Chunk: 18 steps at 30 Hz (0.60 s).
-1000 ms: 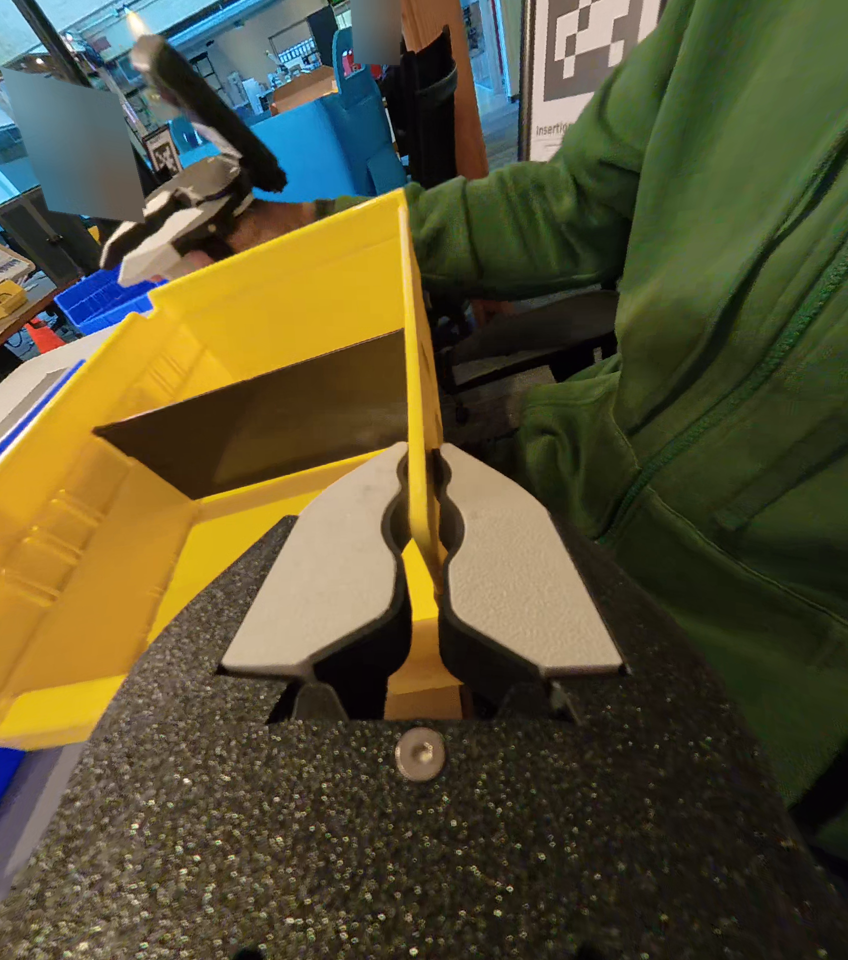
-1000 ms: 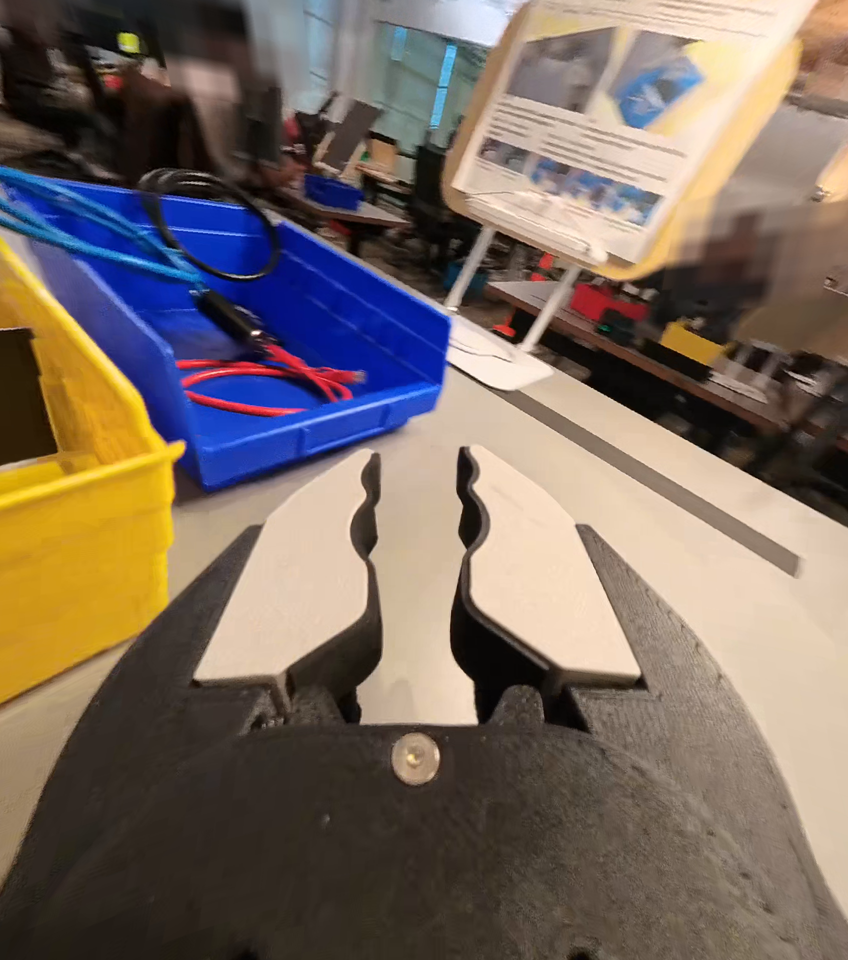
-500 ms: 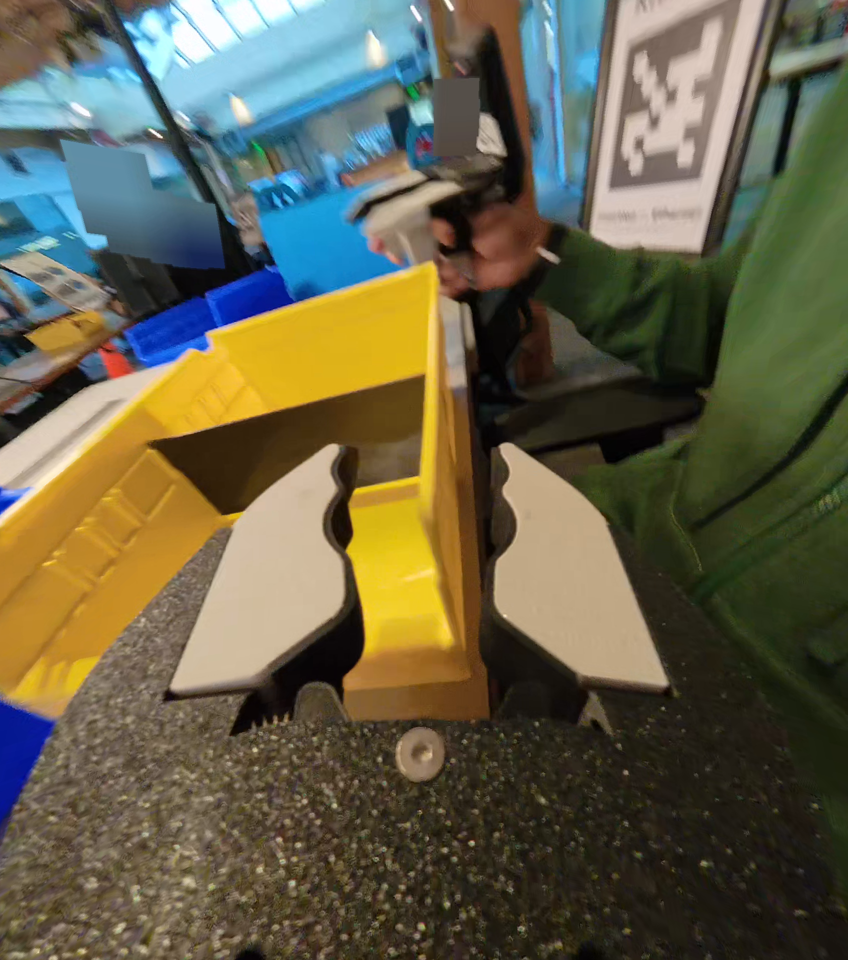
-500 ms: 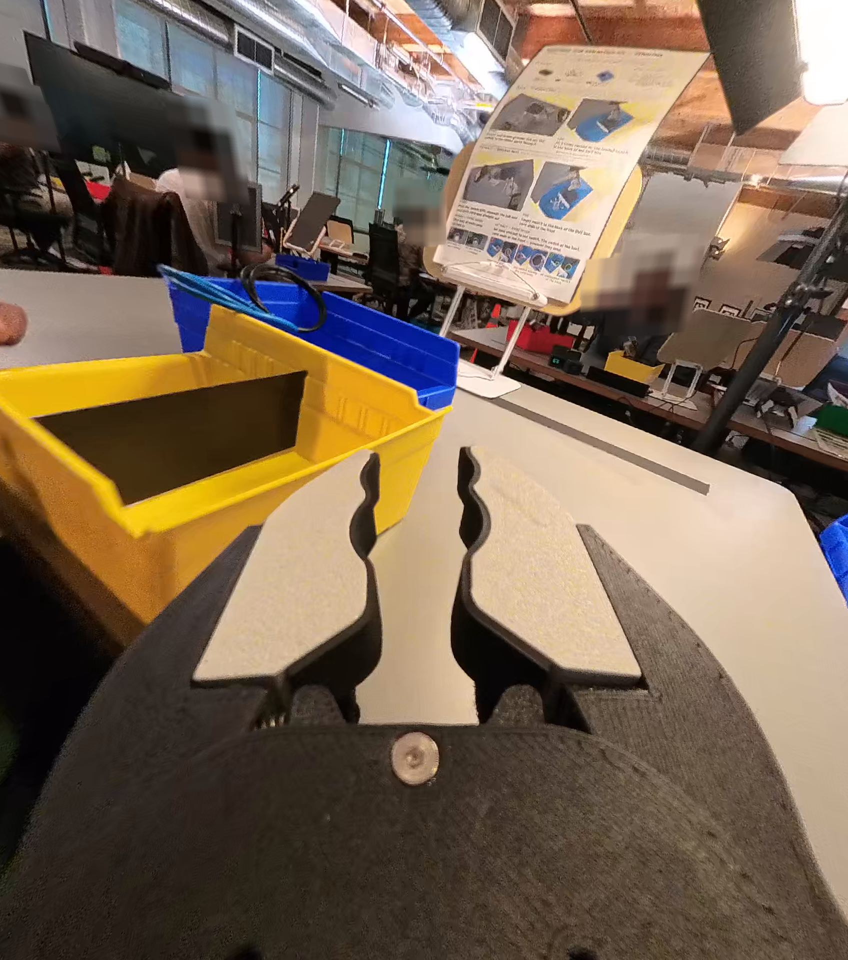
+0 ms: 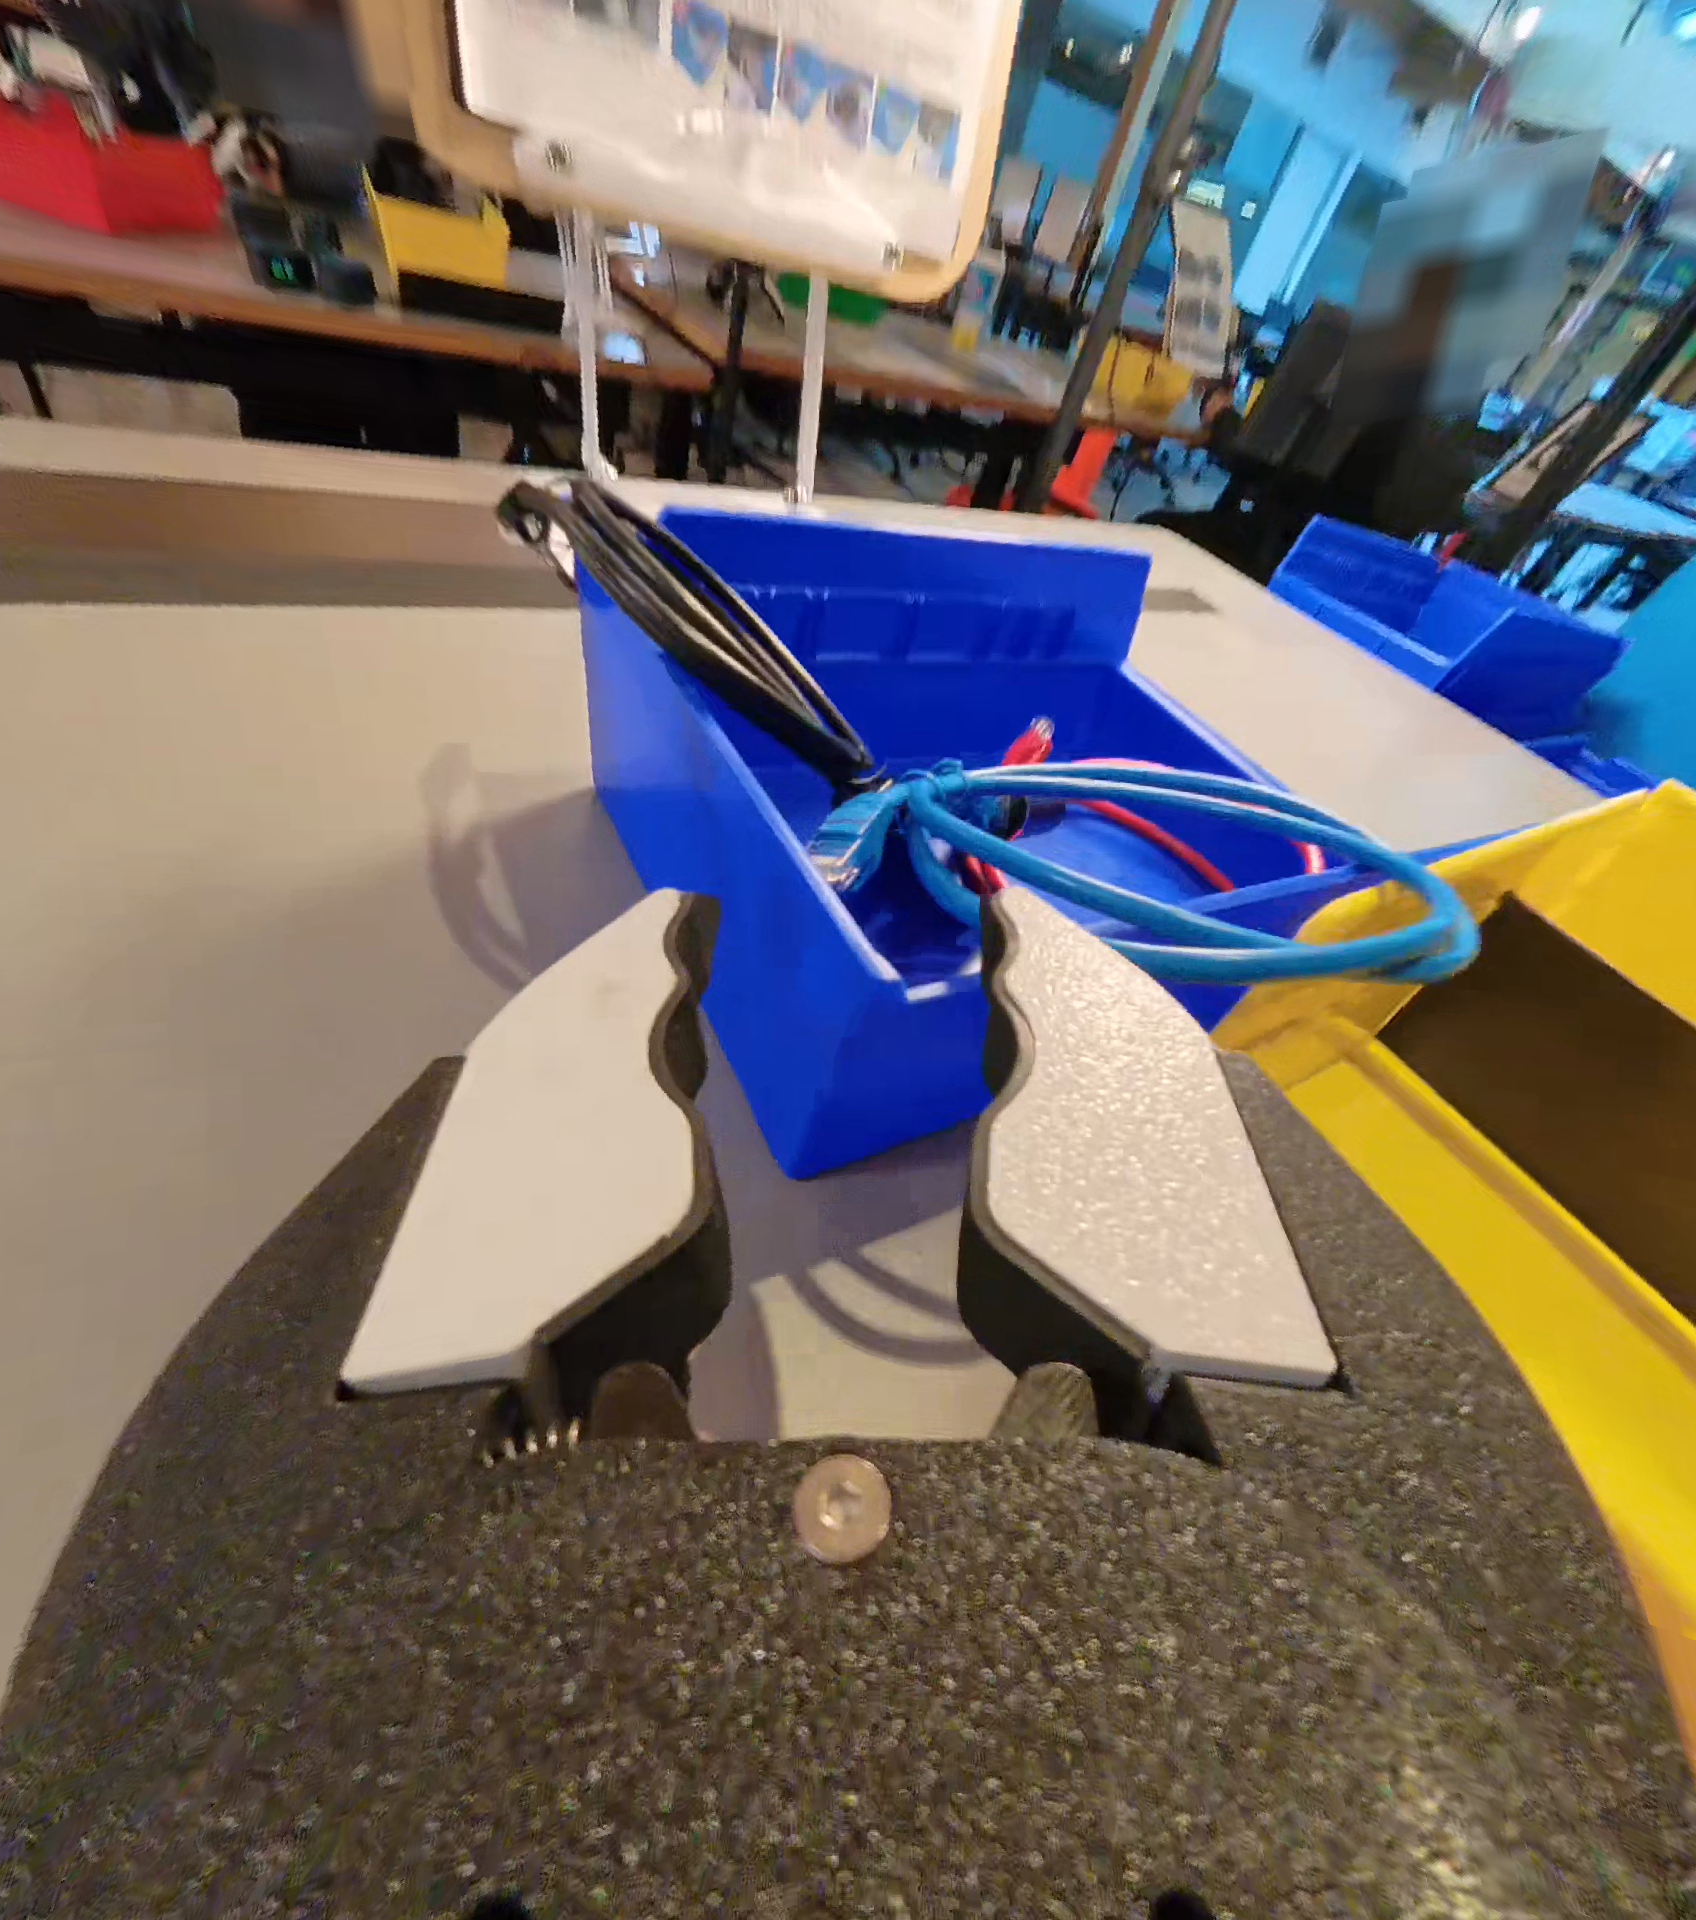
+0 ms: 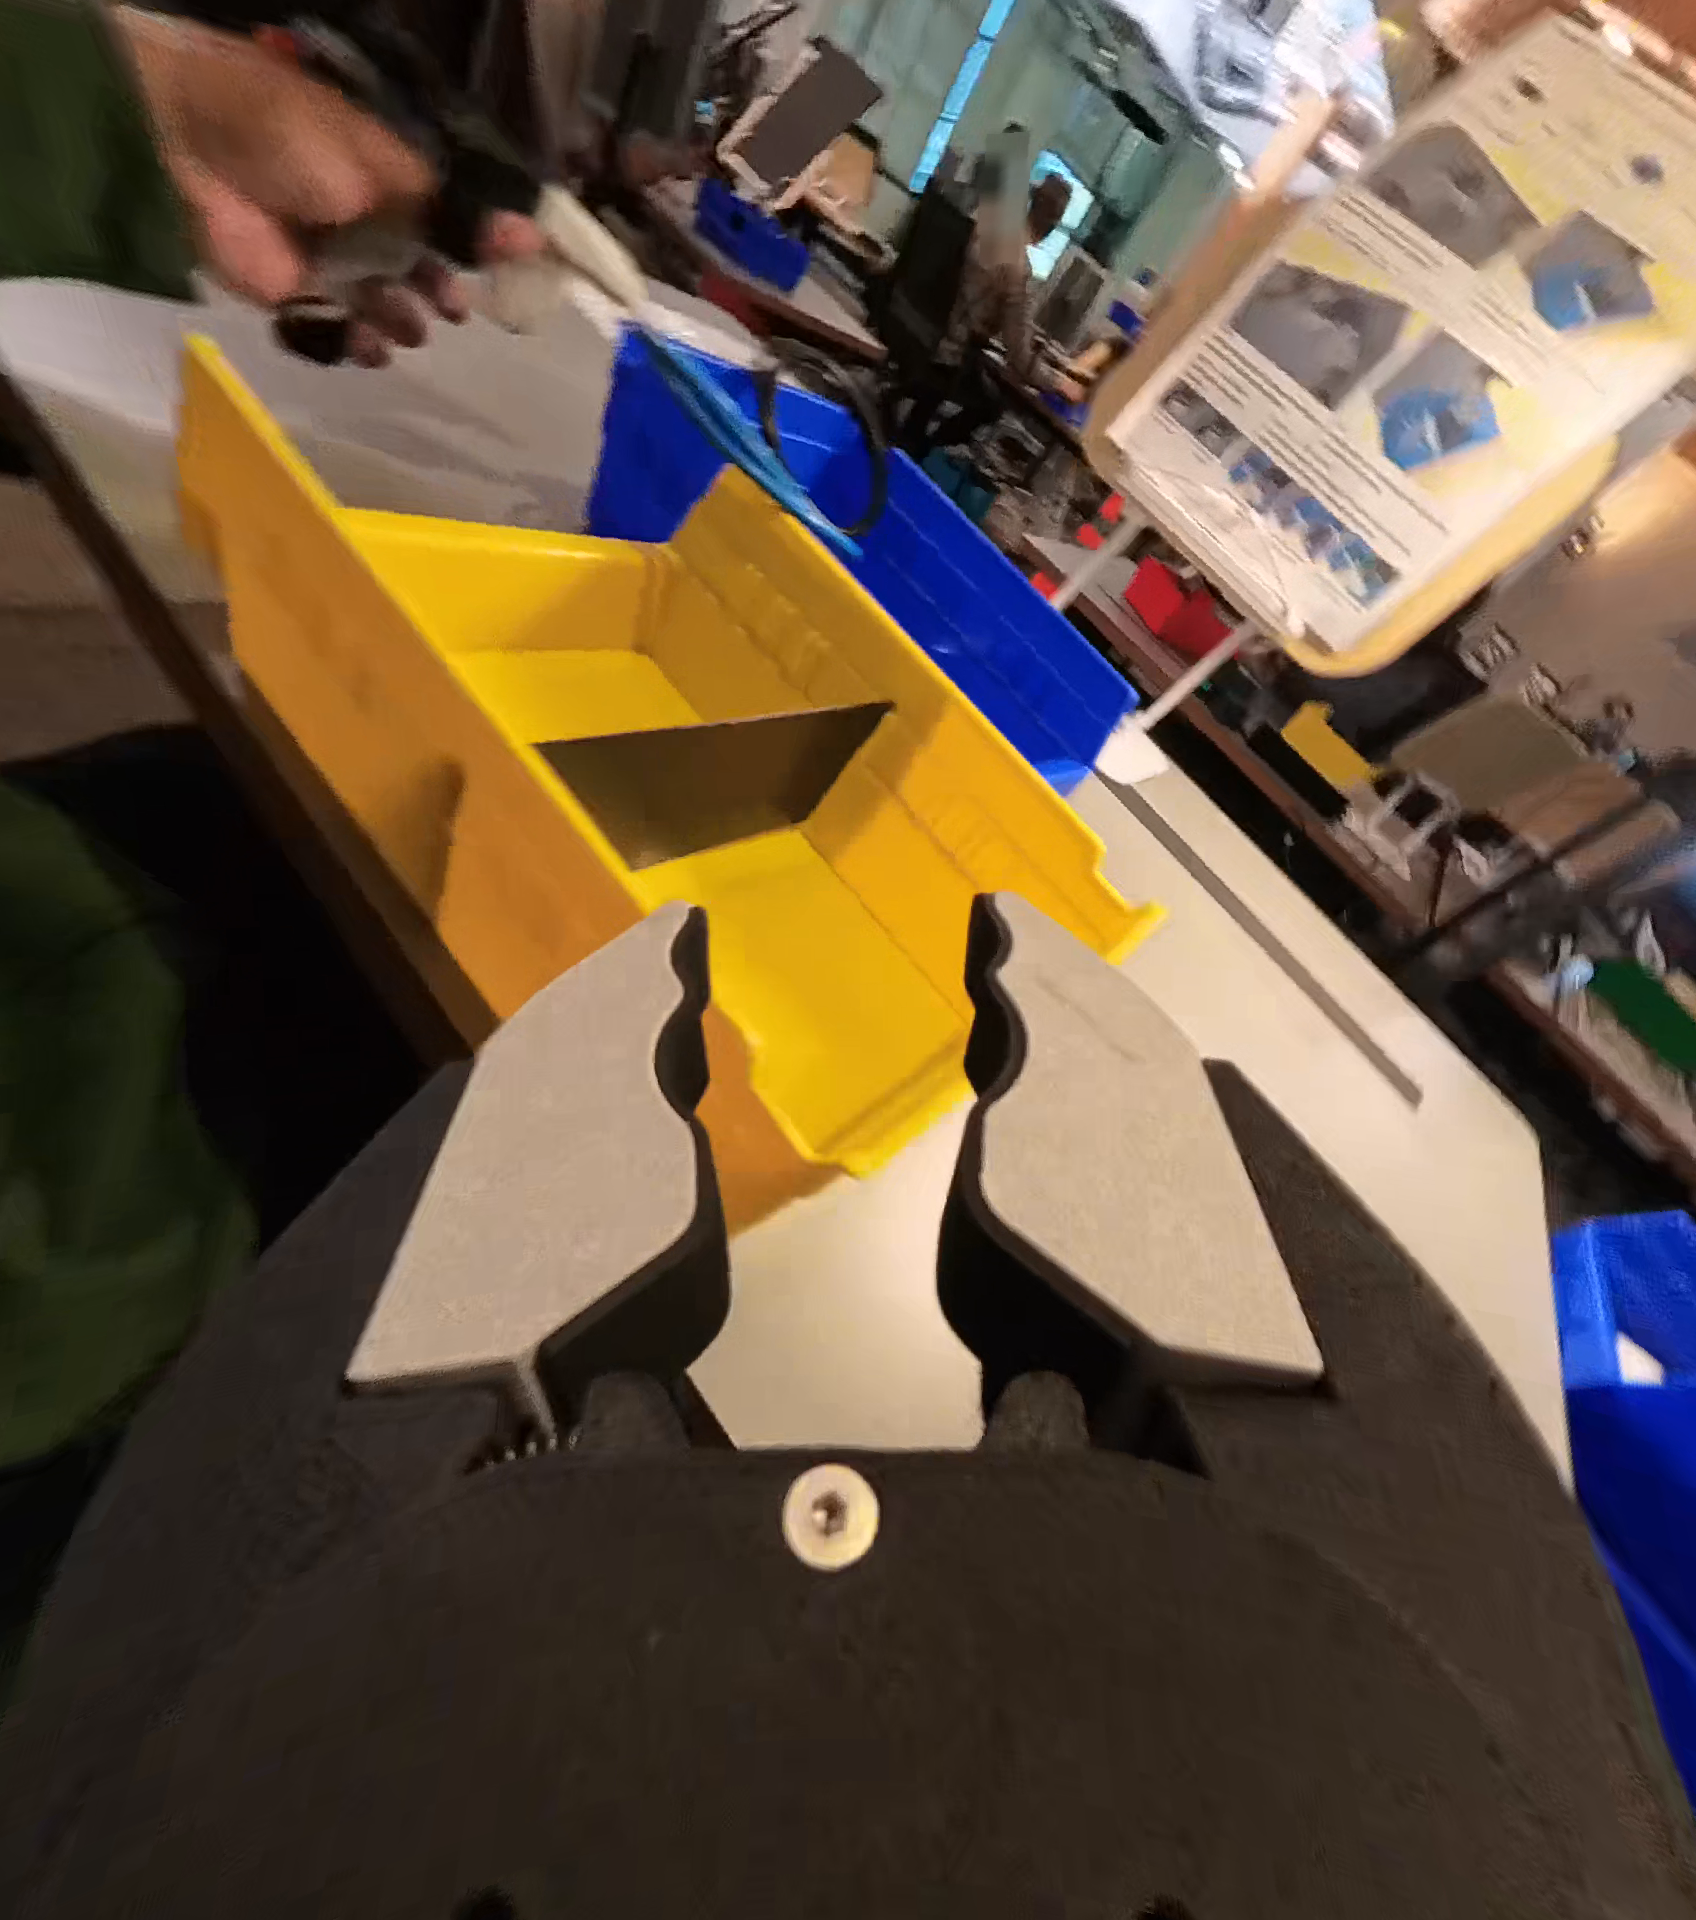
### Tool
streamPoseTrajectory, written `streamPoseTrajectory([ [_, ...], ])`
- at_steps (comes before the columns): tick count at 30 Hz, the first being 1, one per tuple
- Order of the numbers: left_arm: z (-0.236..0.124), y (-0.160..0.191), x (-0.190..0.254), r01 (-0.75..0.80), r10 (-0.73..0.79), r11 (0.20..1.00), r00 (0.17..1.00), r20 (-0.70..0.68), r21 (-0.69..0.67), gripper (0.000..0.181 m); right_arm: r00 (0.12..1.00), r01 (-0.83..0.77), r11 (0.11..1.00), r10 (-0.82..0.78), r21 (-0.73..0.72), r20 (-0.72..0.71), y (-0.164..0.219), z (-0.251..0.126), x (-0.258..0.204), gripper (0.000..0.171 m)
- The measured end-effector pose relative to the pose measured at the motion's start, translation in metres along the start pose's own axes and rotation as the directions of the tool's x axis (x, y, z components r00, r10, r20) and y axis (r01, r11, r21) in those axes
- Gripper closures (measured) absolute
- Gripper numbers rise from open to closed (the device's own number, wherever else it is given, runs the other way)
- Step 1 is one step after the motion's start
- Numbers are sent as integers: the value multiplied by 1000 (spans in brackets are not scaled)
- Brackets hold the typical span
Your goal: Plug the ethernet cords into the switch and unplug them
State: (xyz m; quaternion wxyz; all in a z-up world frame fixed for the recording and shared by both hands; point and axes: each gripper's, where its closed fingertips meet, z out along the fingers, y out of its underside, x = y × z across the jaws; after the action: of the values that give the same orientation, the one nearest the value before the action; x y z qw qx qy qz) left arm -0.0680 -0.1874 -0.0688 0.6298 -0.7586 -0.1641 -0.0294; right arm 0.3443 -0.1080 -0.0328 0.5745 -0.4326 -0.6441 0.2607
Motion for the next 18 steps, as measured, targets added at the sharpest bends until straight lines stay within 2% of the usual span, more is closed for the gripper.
streamPoseTrajectory([
  [3, 18, 9, -6, 4, -2, 996, 1000, 21, -85, 139, 990, 104, 994, -103, -14, 100, -10, 11, -27, 125],
  [5, 25, 12, -3, -1, 1, 994, 1000, -5, -114, 158, 974, 174, 984, -166, -39, 156, -11, 23, -44, 133],
  [7, 26, 11, -5, -20, 22, 994, 1000, 18, -111, 161, 957, 255, 962, -235, -100, 171, -3, 36, -53, 146],
  [10, 20, 11, -10, -91, 100, 989, 992, 80, -116, 165, 933, 343, 929, -318, -141, 169, 5, 46, -55, 155],
  [14, -5, 10, -32, -178, 200, 974, 966, 163, -139, 167, 928, 371, 908, -355, -193, 113, 20, 41, -31, 166],
  [18, -45, 10, -65, -185, 211, 972, 957, 199, -145, 170, 941, 333, 903, -339, -271, 27, 48, 38, 13, 166],
])
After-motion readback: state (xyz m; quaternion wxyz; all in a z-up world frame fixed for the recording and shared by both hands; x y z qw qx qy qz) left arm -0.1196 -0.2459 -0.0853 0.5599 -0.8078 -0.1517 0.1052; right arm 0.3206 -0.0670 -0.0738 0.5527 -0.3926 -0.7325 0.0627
